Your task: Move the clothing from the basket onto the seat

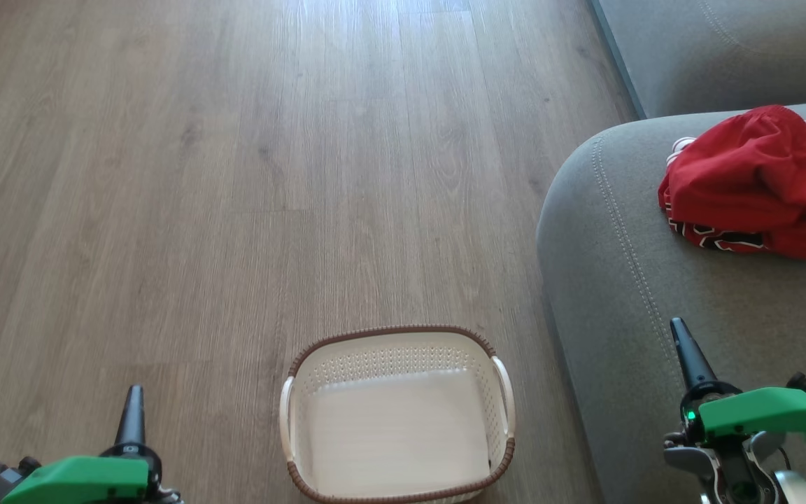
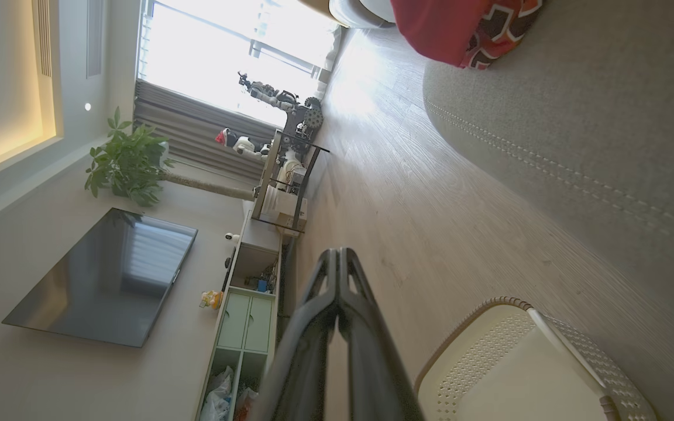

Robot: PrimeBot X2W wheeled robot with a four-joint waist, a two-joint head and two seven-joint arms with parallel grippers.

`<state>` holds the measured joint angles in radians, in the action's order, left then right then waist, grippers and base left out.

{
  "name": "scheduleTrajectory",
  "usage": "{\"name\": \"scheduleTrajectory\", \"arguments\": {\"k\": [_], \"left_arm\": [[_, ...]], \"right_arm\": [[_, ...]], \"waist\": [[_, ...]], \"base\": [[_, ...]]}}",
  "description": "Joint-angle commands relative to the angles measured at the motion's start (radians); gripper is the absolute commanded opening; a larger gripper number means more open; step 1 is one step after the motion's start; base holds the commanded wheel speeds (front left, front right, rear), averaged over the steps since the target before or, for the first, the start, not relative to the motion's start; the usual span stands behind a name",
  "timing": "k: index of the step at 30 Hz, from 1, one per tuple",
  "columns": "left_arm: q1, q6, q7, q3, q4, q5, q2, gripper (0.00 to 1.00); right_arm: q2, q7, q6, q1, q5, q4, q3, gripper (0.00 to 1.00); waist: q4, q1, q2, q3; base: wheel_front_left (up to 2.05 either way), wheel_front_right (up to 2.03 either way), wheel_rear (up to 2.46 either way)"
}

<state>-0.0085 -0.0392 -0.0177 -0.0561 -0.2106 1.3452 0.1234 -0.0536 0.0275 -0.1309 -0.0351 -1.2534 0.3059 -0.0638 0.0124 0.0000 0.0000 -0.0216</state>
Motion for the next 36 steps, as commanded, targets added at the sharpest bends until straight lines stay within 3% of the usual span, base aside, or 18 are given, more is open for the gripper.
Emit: {"name": "scheduleTrajectory", "arguments": {"k": [1, 27, 36], "left_arm": [[-0.047, 0.011, -0.005, 0.042, 0.033, 0.018, 0.003, 0.00], [-0.087, 0.073, -0.079, 0.151, 0.053, 0.232, -0.060, 0.00], [-0.093, 0.083, -0.091, 0.168, 0.057, 0.266, -0.070, 0.00]], "right_arm": [[-0.012, 0.006, 0.000, -0.057, -0.026, -0.038, 0.009, 0.00], [-0.025, 0.049, 0.000, -0.090, -0.339, -0.044, -0.010, 0.00], [-0.030, 0.054, 0.000, -0.094, -0.392, -0.045, -0.009, 0.00]], "waist": [[0.000, 0.0000, 0.0000, 0.001], [-0.011, 0.0000, 0.0000, 0.016], [-0.013, 0.0000, 0.0000, 0.019]], "base": [[0.00, 0.00, 0.00], [0.00, 0.00, 0.00], [0.00, 0.00, 0.00]]}}
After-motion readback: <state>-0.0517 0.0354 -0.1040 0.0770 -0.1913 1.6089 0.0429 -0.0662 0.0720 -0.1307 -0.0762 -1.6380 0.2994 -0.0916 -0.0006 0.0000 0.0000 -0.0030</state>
